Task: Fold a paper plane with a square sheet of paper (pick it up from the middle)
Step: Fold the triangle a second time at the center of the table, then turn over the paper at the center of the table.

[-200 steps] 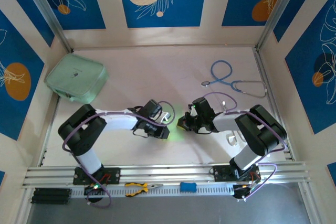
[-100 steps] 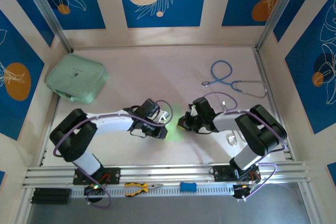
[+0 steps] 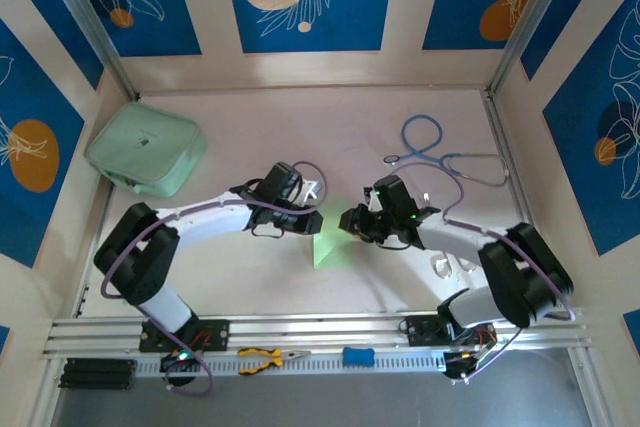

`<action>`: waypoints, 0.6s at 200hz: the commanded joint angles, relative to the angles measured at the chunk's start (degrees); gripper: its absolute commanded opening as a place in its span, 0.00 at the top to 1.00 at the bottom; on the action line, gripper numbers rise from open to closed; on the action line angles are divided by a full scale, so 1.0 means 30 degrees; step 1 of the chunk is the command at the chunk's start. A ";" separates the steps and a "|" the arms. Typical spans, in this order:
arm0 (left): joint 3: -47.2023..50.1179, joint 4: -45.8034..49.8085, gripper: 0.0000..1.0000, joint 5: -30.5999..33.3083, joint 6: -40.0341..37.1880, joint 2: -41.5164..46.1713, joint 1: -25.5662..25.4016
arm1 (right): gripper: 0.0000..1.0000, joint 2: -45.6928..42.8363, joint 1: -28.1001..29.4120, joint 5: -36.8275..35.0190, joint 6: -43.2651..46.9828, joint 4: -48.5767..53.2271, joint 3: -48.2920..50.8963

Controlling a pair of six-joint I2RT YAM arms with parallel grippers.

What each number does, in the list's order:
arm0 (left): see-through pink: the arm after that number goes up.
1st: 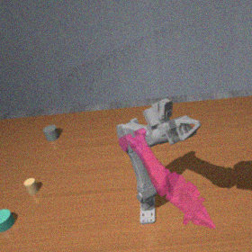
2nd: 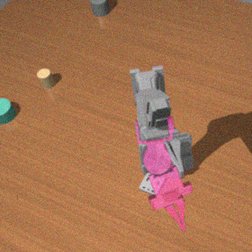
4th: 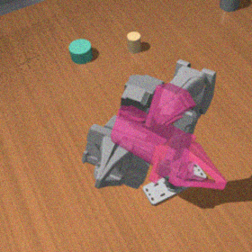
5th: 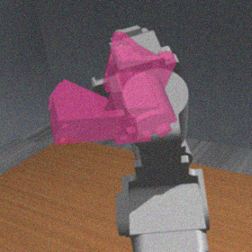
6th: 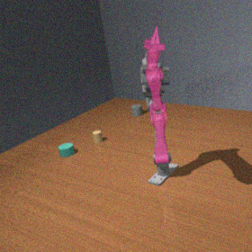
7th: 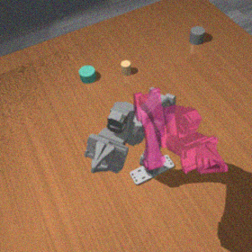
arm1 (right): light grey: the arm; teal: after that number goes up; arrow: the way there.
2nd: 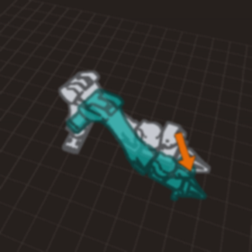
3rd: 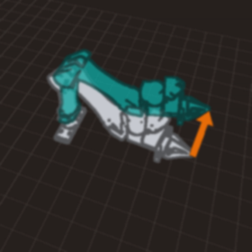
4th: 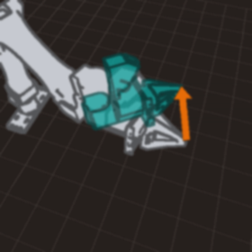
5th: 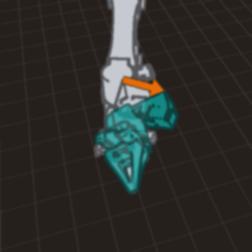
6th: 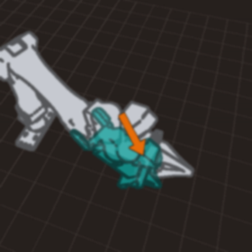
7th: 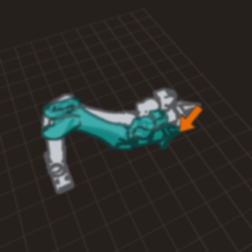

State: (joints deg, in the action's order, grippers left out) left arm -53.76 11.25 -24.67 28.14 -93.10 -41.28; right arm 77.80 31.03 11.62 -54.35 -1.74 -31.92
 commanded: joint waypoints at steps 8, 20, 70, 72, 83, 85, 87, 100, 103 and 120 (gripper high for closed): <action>-0.0430 -0.0338 0.87 -0.1486 -0.0489 -0.0896 0.0153 | 0.63 -0.1791 0.0594 -0.1302 -0.1041 0.2396 0.1093; -0.0509 -0.0350 0.87 -0.1625 -0.0532 -0.1280 0.0134 | 0.63 -0.2474 0.0915 -0.1611 -0.1671 0.2631 0.1585; -0.0714 -0.0234 0.88 -0.0921 -0.1173 -0.2978 0.0151 | 0.63 -0.3865 0.2216 -0.2053 -0.4672 0.2232 0.3423; -0.0714 -0.0189 0.88 -0.0854 -0.1198 -0.3031 0.0162 | 0.63 -0.3871 0.2282 -0.2070 -0.4698 0.2230 0.3409; -0.0623 -0.0059 0.89 -0.0656 -0.1322 -0.3336 0.0160 | 0.63 -0.3840 0.2615 -0.2171 -0.4872 0.2321 0.3372; -0.0574 -0.0079 0.89 -0.0655 -0.1338 -0.3370 0.0164 | 0.63 -0.3828 0.2682 -0.2202 -0.4894 0.2311 0.3367; -0.0510 -0.0099 0.89 -0.0677 -0.1349 -0.3429 0.0165 | 0.63 -0.3832 0.2729 -0.2224 -0.4922 0.2331 0.3344; -0.0169 -0.0294 0.90 -0.0630 -0.1305 -0.3557 0.0152 | 0.64 -0.3758 0.3090 -0.2348 -0.5048 0.2356 0.3182; -0.0111 -0.0321 0.90 -0.0601 -0.1296 -0.3587 0.0164 | 0.64 -0.3715 0.3118 -0.2389 -0.5079 0.2380 0.3142; 0.0305 -0.0572 0.91 -0.0593 -0.1170 -0.3767 0.0146 | 0.64 -0.3447 0.3381 -0.2607 -0.5258 0.2558 0.2895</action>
State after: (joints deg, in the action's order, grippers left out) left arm -54.33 10.15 -26.89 25.80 -103.28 -41.23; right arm 67.18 40.03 5.52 -67.68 4.38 -22.04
